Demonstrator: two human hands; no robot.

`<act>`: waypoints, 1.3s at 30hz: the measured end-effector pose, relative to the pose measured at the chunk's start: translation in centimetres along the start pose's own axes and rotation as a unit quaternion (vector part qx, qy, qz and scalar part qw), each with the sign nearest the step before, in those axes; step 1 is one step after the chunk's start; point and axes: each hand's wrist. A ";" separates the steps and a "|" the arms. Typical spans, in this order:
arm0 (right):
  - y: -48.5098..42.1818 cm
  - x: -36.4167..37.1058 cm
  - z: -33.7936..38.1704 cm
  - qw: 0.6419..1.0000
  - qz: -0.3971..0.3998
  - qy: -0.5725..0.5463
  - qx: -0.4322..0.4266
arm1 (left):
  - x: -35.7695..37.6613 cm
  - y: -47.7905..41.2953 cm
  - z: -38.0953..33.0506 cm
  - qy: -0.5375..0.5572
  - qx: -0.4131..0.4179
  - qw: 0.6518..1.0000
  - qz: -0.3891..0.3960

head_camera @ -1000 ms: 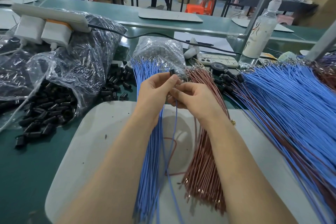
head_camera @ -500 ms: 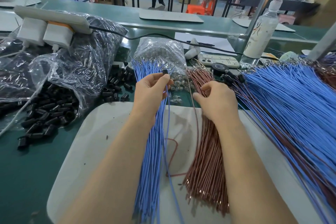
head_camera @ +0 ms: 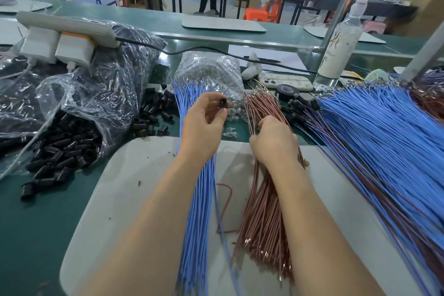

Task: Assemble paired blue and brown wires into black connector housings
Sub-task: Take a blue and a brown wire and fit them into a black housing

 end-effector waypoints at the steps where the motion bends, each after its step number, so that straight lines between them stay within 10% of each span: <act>1: -0.1 -0.1 -0.2 1.000 -0.002 -0.027 0.008 | 0.0 0.0 0.0 -0.003 0.003 1.000 0.004; 9: -0.4 -2.2 -1.3 0.961 -0.001 -0.276 0.003 | 0.1 0.0 0.1 -0.026 0.003 1.000 0.005; 14: 0.3 -4.3 -1.0 0.671 0.097 -0.734 -0.028 | -0.2 -0.1 -0.6 0.073 -0.019 0.997 0.017; 20: -0.2 -3.8 -1.4 0.698 -0.146 -0.697 0.082 | -0.3 0.4 -1.1 0.192 -0.121 0.961 0.159; 28: -1.3 -3.4 -3.0 0.498 -0.123 -0.848 0.137 | -0.3 0.3 -0.5 0.092 -0.124 0.970 0.187; 34: -0.4 -1.5 -0.2 0.789 0.105 -0.606 -0.004 | 0.1 0.2 -0.1 0.060 -0.085 0.983 0.152; 39: -0.3 -1.5 -0.1 0.847 -0.045 -0.529 -0.033 | 0.1 0.1 0.3 0.012 -0.074 0.991 0.111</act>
Point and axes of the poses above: each hand's wrist, its own y-axis away from the middle knuckle, its own x-axis out of the palm, z = x × y, and after that the axes turned 3 degrees about y, right-handed
